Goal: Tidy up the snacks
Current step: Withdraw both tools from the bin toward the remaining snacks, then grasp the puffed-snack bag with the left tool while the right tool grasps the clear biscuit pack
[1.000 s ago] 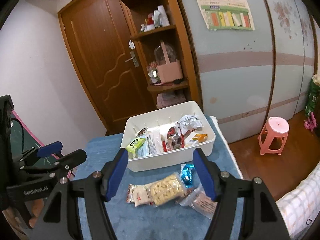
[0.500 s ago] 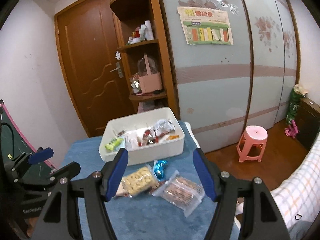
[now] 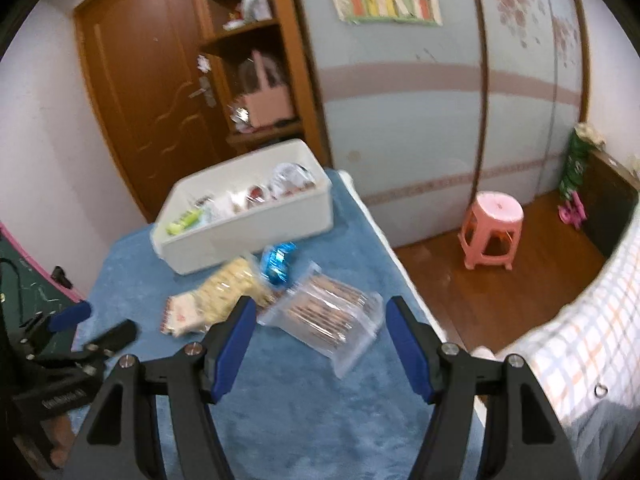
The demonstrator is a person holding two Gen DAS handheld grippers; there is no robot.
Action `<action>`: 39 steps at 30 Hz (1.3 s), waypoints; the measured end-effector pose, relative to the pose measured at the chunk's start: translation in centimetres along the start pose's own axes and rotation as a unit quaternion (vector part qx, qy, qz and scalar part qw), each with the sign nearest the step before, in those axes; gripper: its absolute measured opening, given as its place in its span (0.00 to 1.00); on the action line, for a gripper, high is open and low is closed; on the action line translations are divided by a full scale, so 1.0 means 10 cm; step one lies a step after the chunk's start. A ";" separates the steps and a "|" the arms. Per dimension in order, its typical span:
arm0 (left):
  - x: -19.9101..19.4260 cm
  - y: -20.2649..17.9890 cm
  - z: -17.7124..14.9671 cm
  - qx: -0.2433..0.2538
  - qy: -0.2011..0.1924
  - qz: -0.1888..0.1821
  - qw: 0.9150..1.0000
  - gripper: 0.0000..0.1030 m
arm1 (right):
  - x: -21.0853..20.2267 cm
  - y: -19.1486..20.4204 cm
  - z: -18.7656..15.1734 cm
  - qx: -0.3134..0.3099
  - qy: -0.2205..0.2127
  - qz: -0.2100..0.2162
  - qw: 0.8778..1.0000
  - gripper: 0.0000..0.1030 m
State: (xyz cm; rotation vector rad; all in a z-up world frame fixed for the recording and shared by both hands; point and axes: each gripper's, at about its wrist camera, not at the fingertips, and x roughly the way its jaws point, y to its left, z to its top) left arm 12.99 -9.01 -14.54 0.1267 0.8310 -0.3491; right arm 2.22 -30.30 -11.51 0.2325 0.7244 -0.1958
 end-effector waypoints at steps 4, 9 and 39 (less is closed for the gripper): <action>0.12 0.07 -0.03 -0.009 0.012 0.008 1.000 0.88 | 0.24 -0.22 -0.14 0.027 0.040 -0.015 0.999 0.66; 0.31 0.09 -0.09 -0.009 0.036 0.009 0.999 0.88 | 0.48 -0.31 -0.28 0.041 0.076 -0.014 0.996 0.66; 1.74 -0.58 0.45 0.287 0.138 -0.049 0.947 0.88 | 1.69 -0.11 0.19 -0.191 0.173 0.124 0.958 0.77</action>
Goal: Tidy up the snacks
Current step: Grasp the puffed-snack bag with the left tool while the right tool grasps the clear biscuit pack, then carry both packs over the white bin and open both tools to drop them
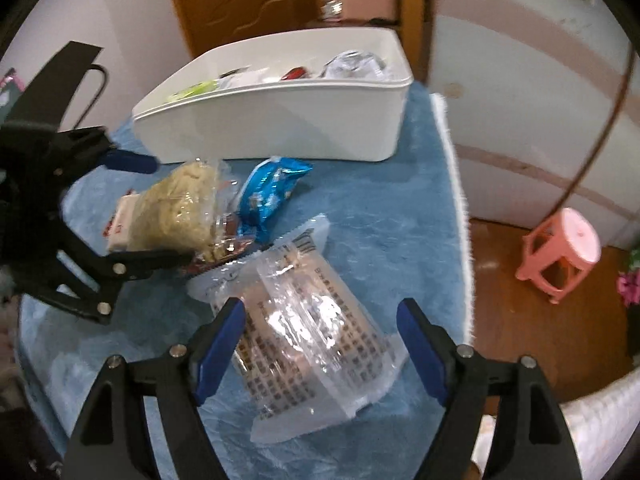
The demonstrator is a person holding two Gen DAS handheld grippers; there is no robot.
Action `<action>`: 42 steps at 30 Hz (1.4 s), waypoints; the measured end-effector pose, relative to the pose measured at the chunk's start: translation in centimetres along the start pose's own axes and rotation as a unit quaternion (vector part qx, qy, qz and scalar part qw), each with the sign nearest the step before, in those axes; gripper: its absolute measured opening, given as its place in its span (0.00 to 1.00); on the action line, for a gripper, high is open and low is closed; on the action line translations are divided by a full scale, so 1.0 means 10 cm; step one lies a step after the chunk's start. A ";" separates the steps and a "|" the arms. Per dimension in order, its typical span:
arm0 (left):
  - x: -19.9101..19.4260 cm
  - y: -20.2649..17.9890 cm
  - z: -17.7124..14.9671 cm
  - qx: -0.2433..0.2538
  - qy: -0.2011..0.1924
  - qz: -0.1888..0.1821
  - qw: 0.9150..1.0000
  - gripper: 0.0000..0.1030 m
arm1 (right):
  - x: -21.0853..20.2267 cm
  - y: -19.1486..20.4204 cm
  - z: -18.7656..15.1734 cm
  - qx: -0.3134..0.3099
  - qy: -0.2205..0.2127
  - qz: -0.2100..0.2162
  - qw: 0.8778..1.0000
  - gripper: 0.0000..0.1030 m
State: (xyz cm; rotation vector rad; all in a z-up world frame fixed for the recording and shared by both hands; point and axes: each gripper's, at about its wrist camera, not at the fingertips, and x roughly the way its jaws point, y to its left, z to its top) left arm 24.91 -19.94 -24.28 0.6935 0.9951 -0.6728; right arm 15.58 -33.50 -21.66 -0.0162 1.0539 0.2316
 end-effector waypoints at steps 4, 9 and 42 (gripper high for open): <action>0.08 0.02 0.03 0.002 0.013 -0.012 1.000 0.88 | 0.05 -0.13 0.04 0.008 0.016 0.047 0.999 0.77; 0.13 0.01 0.06 0.012 0.016 -0.020 1.000 0.88 | 0.04 -0.11 0.04 -0.008 0.028 0.064 0.997 0.77; -0.62 -0.14 -0.87 -0.183 -0.022 -0.008 0.983 0.59 | -0.25 0.71 -0.44 -0.003 -0.023 -0.034 0.999 0.77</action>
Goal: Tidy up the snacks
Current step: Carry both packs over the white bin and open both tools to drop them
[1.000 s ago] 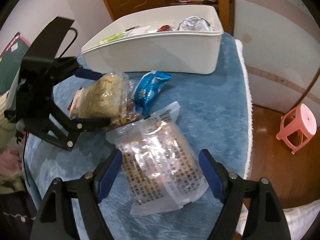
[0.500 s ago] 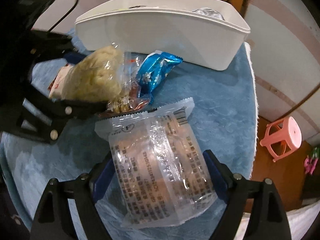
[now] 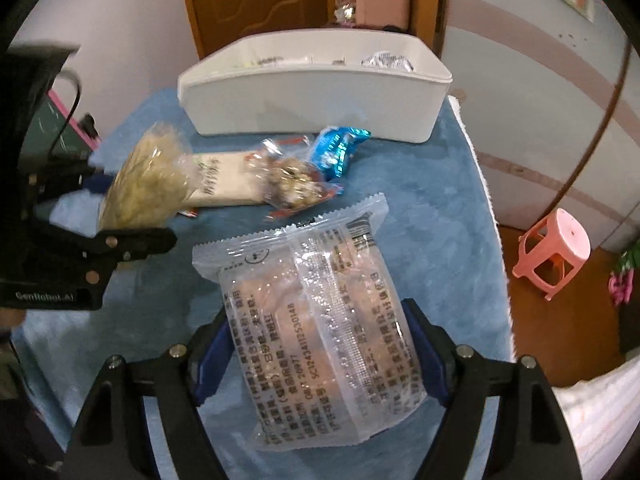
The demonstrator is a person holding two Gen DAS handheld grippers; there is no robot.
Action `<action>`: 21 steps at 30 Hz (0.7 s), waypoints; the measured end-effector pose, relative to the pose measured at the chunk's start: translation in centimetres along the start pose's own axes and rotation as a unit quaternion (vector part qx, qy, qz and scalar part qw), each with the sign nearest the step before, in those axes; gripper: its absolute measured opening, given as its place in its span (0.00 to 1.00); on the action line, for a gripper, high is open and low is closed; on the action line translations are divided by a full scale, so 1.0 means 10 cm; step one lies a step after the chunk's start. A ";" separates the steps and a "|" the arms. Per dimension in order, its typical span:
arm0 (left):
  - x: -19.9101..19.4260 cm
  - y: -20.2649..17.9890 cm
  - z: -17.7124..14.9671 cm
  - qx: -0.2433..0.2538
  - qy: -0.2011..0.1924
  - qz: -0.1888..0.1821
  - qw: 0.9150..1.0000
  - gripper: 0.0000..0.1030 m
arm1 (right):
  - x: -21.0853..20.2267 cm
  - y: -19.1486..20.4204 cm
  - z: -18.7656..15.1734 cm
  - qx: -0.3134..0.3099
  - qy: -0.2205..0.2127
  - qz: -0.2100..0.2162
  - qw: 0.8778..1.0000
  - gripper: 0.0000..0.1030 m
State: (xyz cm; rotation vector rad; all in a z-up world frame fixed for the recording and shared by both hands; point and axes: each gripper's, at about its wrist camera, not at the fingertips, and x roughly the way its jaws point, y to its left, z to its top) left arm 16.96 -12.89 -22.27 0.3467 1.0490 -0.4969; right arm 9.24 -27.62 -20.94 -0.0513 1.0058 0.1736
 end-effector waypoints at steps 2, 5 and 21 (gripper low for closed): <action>-0.12 0.04 -0.13 -0.023 -0.001 -0.003 1.000 0.59 | -0.10 0.06 -0.03 0.025 -0.013 0.012 1.000 0.77; -0.27 0.08 -0.23 -0.042 0.003 -0.008 0.999 0.59 | -0.26 0.14 -0.02 0.044 -0.030 0.023 0.998 0.77; -1.29 0.69 1.14 -0.073 -0.095 0.051 0.991 0.59 | -1.34 -0.09 1.39 0.114 -0.143 0.017 0.983 0.78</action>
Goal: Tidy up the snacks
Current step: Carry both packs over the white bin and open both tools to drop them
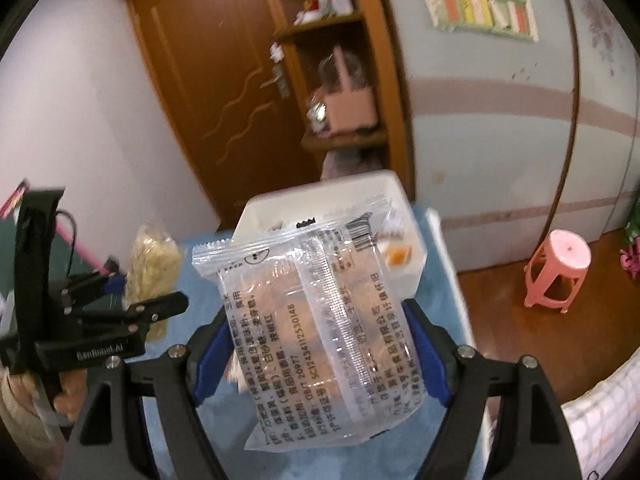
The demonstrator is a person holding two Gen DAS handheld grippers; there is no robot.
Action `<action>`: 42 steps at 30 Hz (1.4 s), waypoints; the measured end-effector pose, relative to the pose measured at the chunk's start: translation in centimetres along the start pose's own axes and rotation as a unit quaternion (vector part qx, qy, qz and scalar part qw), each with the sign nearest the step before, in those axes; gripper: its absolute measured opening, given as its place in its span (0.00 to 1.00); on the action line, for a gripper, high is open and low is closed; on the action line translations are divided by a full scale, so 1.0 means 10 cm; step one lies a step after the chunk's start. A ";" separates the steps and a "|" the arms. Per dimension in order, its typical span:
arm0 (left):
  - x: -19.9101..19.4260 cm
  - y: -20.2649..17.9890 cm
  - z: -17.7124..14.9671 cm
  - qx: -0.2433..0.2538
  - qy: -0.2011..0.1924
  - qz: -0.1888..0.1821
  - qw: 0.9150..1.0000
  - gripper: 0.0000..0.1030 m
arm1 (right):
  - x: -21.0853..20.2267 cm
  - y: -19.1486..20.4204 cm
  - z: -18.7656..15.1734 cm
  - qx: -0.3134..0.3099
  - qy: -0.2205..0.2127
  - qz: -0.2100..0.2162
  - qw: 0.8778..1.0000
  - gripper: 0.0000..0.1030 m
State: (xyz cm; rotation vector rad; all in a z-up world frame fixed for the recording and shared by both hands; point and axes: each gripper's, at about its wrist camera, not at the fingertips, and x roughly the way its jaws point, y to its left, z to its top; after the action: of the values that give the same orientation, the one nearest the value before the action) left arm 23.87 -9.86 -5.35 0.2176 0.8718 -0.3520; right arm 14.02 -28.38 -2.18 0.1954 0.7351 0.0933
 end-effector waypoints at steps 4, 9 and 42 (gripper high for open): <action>-0.02 0.10 0.44 0.000 -0.030 0.029 0.999 0.59 | -0.01 0.02 0.54 0.004 -0.038 -0.013 0.999 0.78; 0.23 0.23 0.81 -0.016 -0.033 0.044 0.998 0.60 | 0.20 0.07 1.04 0.001 -0.057 -0.031 0.998 0.79; 1.25 0.30 0.72 -0.028 0.020 0.052 0.998 0.98 | 1.44 0.10 0.89 -0.016 0.014 -0.095 0.995 1.00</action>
State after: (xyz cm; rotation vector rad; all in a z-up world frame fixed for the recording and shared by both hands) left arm 37.51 -12.15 -10.40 0.2187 0.9040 -0.2268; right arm 30.61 -26.49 -4.95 0.0932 0.7772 -0.0728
